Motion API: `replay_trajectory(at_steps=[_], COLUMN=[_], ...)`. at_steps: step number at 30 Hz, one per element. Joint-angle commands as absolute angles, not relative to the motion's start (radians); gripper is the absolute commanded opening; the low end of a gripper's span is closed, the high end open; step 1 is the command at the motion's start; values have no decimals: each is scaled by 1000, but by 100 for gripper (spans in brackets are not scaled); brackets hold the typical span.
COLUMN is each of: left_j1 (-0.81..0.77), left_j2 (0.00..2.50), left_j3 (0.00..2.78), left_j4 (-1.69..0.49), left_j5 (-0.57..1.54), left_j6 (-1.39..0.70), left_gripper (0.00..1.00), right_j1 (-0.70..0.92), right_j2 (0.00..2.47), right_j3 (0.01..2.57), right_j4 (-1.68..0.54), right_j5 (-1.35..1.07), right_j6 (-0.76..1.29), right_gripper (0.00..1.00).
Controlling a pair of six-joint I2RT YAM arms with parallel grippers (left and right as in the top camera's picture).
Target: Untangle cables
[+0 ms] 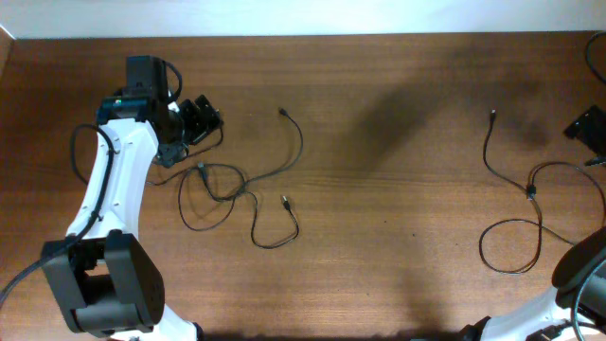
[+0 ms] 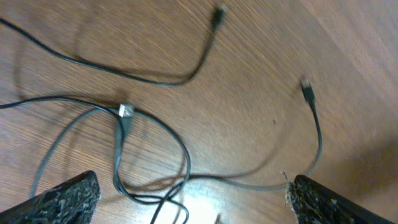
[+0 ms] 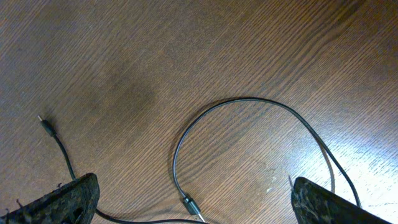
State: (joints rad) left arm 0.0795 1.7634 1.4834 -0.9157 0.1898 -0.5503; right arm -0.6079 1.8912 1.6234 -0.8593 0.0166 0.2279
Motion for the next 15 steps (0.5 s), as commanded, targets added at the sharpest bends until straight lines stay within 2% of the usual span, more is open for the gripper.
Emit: replay_trajectory(at_steps=[1, 4, 11, 15], left_j1=[78, 53, -153, -214], left_j2=[1755, 1755, 1756, 1756], left_j3=[1493, 1487, 1461, 1461], left_j4=[-945, -994, -1022, -1046], left_j5=[270, 270, 239, 240], left_j6=[-420, -376, -364, -365], left_gripper=[99, 99, 99, 99], right_j1=[-603, -602, -603, -602], right_j2=[1890, 1890, 1890, 1890], right_j3=[1634, 1634, 1634, 1634], right_j4=[-859, -859, -859, -859], right_j5=[11, 11, 11, 11], right_j6=[229, 229, 229, 229], right_gripper=[99, 99, 99, 99])
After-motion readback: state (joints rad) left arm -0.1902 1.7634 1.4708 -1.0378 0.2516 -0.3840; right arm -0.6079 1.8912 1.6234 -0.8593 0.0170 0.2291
